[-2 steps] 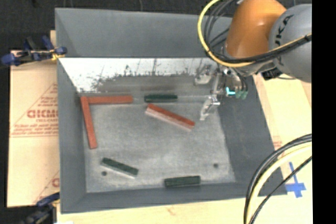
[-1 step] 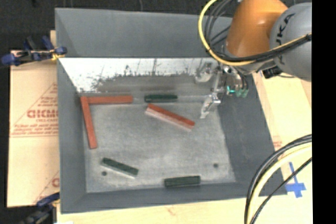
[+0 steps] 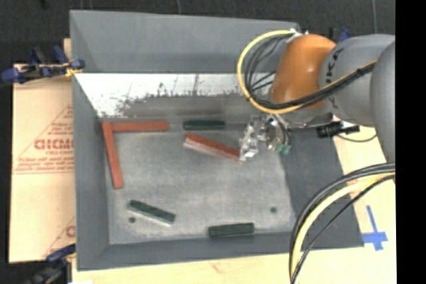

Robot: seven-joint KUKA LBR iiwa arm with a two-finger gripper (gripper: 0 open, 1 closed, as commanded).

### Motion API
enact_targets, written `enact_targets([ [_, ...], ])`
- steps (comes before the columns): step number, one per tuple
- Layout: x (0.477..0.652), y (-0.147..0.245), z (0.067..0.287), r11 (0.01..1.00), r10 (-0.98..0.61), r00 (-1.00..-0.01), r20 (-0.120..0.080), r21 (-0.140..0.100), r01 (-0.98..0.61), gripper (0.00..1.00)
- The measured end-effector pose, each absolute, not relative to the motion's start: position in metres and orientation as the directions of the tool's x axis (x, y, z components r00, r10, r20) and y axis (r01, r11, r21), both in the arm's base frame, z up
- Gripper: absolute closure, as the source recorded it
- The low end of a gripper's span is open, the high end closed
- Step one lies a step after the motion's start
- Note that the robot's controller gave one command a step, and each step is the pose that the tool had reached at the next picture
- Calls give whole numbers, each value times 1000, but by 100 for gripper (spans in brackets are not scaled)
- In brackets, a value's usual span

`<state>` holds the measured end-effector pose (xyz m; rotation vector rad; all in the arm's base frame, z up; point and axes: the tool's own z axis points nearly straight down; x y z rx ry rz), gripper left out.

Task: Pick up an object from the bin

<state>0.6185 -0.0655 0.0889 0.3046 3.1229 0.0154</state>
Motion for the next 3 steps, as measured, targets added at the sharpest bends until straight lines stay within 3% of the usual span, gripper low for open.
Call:
enact_targets([
  [1,616,-69,77,981,192,-981,-18,3,192,0],
  [2,616,-69,78,981,192,-981,-19,3,192,0],
  [3,656,-1,80,996,84,-996,-5,0,84,100],
])
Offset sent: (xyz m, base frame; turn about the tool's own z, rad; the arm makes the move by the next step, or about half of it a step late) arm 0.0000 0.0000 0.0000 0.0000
